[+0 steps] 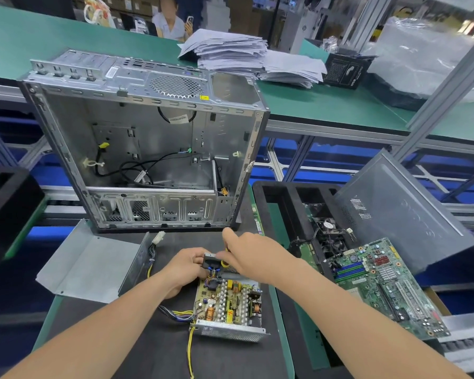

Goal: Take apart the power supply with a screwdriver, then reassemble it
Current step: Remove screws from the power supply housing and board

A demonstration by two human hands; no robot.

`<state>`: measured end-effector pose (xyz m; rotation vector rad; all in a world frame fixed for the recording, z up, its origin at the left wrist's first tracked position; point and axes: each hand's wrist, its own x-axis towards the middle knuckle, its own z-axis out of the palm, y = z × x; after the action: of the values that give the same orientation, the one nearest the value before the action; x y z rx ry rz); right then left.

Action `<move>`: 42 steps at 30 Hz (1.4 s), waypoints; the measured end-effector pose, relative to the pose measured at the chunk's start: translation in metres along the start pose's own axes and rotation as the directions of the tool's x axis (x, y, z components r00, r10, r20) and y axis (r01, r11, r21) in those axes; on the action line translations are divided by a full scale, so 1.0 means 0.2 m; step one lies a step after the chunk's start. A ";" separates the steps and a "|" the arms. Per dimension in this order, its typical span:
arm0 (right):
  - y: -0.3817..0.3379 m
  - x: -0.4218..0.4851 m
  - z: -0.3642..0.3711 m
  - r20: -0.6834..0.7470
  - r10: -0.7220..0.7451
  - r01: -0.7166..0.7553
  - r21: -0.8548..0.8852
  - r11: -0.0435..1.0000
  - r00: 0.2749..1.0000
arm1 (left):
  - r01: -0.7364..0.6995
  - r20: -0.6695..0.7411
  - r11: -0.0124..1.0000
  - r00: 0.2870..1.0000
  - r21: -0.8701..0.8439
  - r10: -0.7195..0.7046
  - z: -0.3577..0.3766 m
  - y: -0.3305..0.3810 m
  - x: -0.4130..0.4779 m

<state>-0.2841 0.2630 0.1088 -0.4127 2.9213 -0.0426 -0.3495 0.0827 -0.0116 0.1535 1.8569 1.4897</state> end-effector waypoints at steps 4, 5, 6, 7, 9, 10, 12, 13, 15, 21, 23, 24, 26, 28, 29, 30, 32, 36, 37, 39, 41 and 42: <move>-0.01 0.02 0.01 -0.062 0.070 -0.083 -0.245 0.966 0.996 | -0.006 0.003 1.000 1.000 0.005 0.006 0.00 0.00 0.00; 0.00 0.01 0.00 -0.046 0.039 -0.046 -0.162 0.986 0.998 | -0.006 0.007 1.000 1.000 0.004 0.006 0.00 0.00 0.00; 0.00 0.00 0.00 -0.008 0.002 -0.003 -0.045 0.999 1.000 | -0.005 0.008 1.000 1.000 0.000 0.005 0.00 0.00 0.00; 0.01 0.00 0.00 0.050 -0.022 0.019 0.054 0.998 0.999 | -0.005 0.008 1.000 1.000 -0.004 0.005 0.00 0.00 -0.01; 0.01 -0.01 0.00 0.102 -0.023 0.012 0.113 0.993 0.994 | -0.004 0.008 1.000 1.000 -0.006 0.004 0.00 0.01 -0.01; 0.00 0.00 0.01 0.083 0.004 -0.011 0.082 0.997 0.997 | -0.002 0.008 1.000 1.000 -0.006 0.002 0.00 0.01 -0.01; -0.02 0.02 0.02 0.018 0.073 -0.072 -0.046 0.996 0.997 | -0.005 0.006 1.000 1.000 -0.003 0.005 0.00 0.01 -0.01; -0.02 0.02 0.02 -0.007 0.105 -0.105 -0.107 0.989 0.994 | -0.009 0.004 1.000 1.000 0.001 0.009 0.00 0.01 -0.01; -0.02 0.03 0.02 -0.047 0.135 -0.142 -0.208 0.968 0.990 | -0.015 0.001 1.000 1.000 0.001 0.015 0.00 0.00 -0.01; -0.01 -0.02 0.04 -0.102 0.130 -0.137 -0.069 0.988 0.986 | -0.029 0.007 1.000 1.000 -0.005 0.029 0.00 0.00 -0.01; 0.00 -0.03 0.02 0.026 0.027 -0.030 0.089 0.996 0.999 | -0.027 0.008 1.000 1.000 -0.008 0.027 0.01 0.01 -0.02; 0.01 -0.03 0.01 0.070 -0.012 0.002 0.136 0.991 0.997 | -0.024 0.009 1.000 1.000 -0.010 0.024 0.01 0.01 -0.02; 0.01 -0.03 0.00 0.113 -0.014 -0.004 0.161 0.987 0.993 | -0.020 0.010 1.000 1.000 -0.011 0.020 0.01 0.01 -0.02; 0.00 -0.01 0.00 0.086 0.017 -0.024 0.090 0.996 0.996 | -0.019 0.009 1.000 1.000 -0.006 0.019 0.01 0.00 -0.01; -0.01 0.00 0.01 0.071 0.045 -0.047 0.018 0.999 0.996 | -0.019 0.006 1.000 1.000 -0.006 0.019 0.01 0.00 -0.01; -0.02 0.01 0.01 0.049 0.082 -0.078 -0.065 0.995 0.995 | -0.019 0.002 1.000 1.000 -0.007 0.019 0.00 0.00 -0.01; -0.03 0.03 0.05 -0.017 0.160 -0.160 -0.159 0.974 0.987 | -0.020 -0.003 1.000 1.000 -0.015 0.020 0.00 -0.01 -0.01; -0.01 0.02 0.07 -0.086 0.164 -0.170 -0.060 0.984 0.983 | -0.029 -0.002 0.999 1.000 -0.024 0.029 0.00 -0.01 -0.01; 0.00 0.01 0.06 -0.073 0.115 -0.114 0.012 0.993 0.991 | -0.031 -0.003 0.999 1.000 -0.022 0.031 0.00 -0.02 -0.01; 0.01 0.00 0.03 -0.004 -0.002 0.003 0.115 0.993 1.000 | -0.034 -0.003 0.999 0.999 -0.022 0.034 0.00 -0.02 -0.01; 0.01 0.00 0.01 0.051 -0.013 0.008 0.100 0.995 0.999 | -0.030 0.003 0.999 1.000 -0.022 0.030 0.00 -0.01 0.00; 0.00 0.00 0.02 0.052 0.028 -0.031 0.072 0.997 0.998 | -0.027 0.004 0.999 1.000 -0.022 0.027 0.00 -0.01 0.00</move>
<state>-0.2845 0.2631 0.1055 -0.3538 2.8653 -0.1319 -0.3482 0.0819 -0.0140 0.1717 1.8413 1.5267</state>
